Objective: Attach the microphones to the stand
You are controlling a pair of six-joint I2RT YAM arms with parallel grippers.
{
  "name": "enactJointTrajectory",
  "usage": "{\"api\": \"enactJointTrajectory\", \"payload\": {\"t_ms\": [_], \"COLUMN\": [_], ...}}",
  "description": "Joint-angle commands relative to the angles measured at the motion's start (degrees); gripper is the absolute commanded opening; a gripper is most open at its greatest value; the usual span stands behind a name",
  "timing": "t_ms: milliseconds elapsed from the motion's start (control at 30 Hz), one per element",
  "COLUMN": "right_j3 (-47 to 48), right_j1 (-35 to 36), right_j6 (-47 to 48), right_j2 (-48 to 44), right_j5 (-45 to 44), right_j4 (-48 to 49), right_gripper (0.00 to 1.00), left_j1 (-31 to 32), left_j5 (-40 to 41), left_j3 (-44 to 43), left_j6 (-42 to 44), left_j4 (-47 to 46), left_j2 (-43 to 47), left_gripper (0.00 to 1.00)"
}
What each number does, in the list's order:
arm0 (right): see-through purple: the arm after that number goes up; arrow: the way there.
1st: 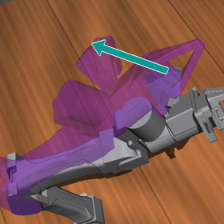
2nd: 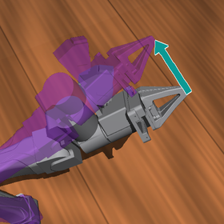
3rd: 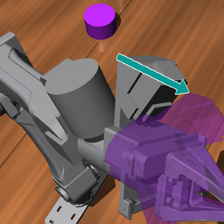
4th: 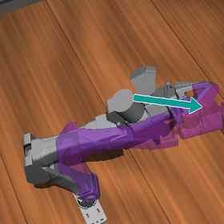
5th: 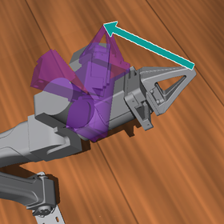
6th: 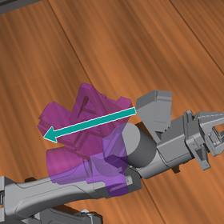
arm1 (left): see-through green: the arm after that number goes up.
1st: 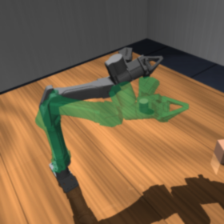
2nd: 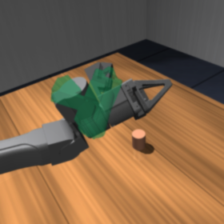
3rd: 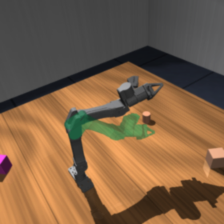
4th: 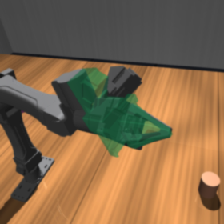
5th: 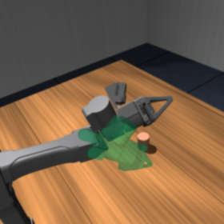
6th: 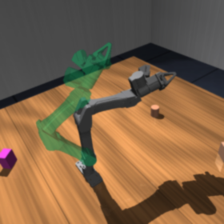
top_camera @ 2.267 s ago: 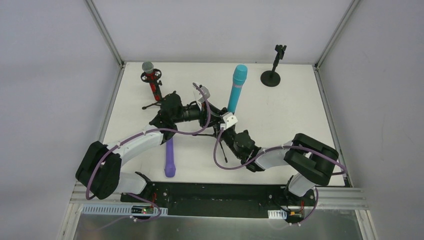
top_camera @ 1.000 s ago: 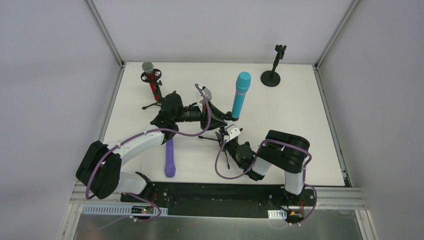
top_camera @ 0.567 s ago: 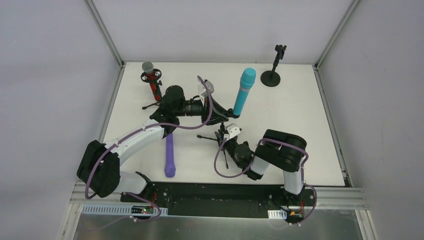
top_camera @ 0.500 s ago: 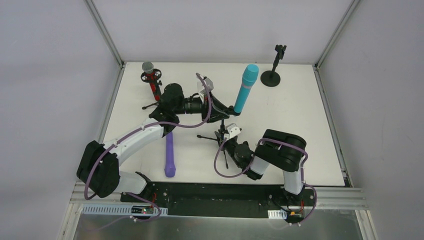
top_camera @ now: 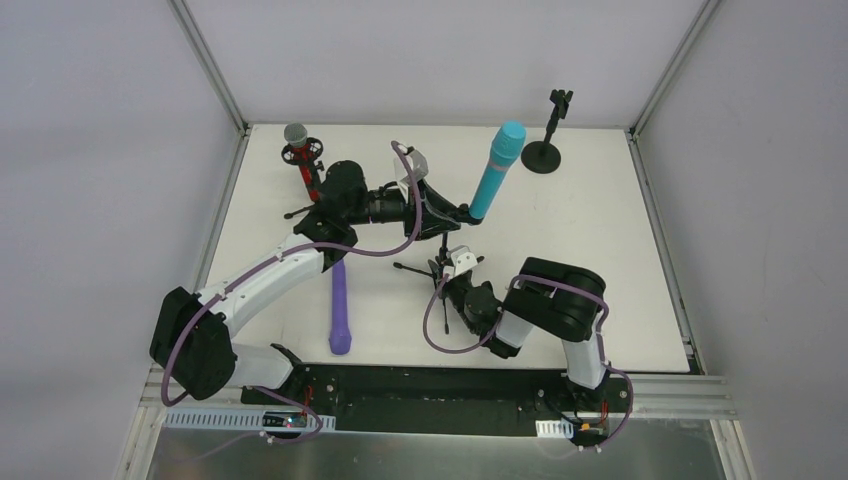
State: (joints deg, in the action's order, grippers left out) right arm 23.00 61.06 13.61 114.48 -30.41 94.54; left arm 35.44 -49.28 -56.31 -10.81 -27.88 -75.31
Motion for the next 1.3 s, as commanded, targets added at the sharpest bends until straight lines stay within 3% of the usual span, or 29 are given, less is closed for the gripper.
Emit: {"api": "enactJointTrajectory", "payload": {"t_ms": [0, 233, 500, 600, 733, 1267], "right_j3": [-3.86, -5.1, -7.97, -8.72, -9.42, -12.84], "right_j1": [-1.14, -0.78, 0.33, 1.03, 2.76, 5.73], "right_j6": [-2.96, -2.01, -1.04, -1.06, -0.14, 1.36], "right_j2": [8.14, 3.81, -5.32, -7.7, -10.73, -23.59], "right_j5": [-3.9, -3.53, -2.13, -1.23, -2.13, -4.99], "right_j4": [-7.27, -7.3, -7.27, -7.27, -7.27, -7.43], "right_gripper": [0.0, 0.03, 0.68, 0.84, 0.97, 0.99], "left_j1": [2.86, 2.82, 2.79, 2.79, 2.7, 2.23], "left_j5": [-3.03, -2.96, -4.31, -3.81, -3.27, 1.98], "left_j3": [-7.21, -4.87, -4.09, -4.11, -3.78, -1.34], "left_j6": [1.38, 4.6, 9.02, 10.17, 10.28, 12.78], "left_j4": [-13.96, -12.41, -7.44, -5.54, -4.46, -4.03], "left_j2": [6.96, 6.75, 6.71, 6.75, 6.5, 6.09], "left_gripper": [0.0, 0.0, 0.0, 0.0, 0.0, 0.0]}}
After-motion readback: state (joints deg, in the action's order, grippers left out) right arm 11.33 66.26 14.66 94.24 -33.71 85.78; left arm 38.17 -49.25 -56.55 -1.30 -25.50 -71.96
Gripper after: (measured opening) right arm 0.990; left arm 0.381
